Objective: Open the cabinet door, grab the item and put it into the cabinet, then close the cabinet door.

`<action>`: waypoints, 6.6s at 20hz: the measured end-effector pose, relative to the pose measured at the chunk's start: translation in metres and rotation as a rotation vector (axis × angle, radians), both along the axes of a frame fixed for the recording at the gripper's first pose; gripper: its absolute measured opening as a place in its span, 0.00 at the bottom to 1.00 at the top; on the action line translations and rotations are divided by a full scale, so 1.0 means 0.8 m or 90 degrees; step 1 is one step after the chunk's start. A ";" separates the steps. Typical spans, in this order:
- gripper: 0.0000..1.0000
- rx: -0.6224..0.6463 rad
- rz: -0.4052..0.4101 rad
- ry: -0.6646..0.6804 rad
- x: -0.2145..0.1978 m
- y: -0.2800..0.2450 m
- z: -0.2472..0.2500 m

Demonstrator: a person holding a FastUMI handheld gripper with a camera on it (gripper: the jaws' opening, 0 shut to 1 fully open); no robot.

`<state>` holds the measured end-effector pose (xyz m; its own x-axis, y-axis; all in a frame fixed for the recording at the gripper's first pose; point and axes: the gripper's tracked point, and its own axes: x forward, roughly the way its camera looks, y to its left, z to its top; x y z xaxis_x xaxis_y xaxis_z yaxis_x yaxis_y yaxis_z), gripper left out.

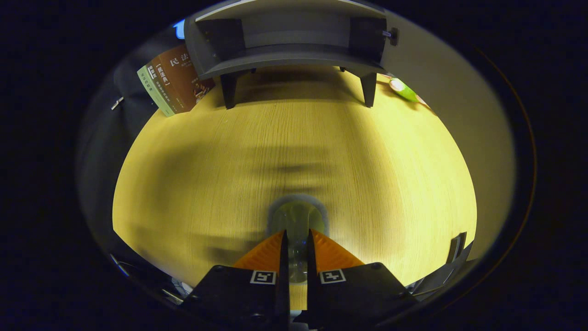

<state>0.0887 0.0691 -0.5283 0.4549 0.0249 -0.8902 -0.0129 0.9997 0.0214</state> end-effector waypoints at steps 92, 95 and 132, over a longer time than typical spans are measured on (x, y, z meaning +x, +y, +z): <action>0.93 0.076 -0.011 -0.671 0.100 0.076 0.644; 0.98 0.067 -0.033 -0.661 0.063 0.051 0.641; 0.98 0.060 -0.079 -0.639 -0.015 -0.293 0.608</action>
<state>0.0763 -0.1649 -0.0420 0.9955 -0.0236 -0.0918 0.0361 0.9900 0.1366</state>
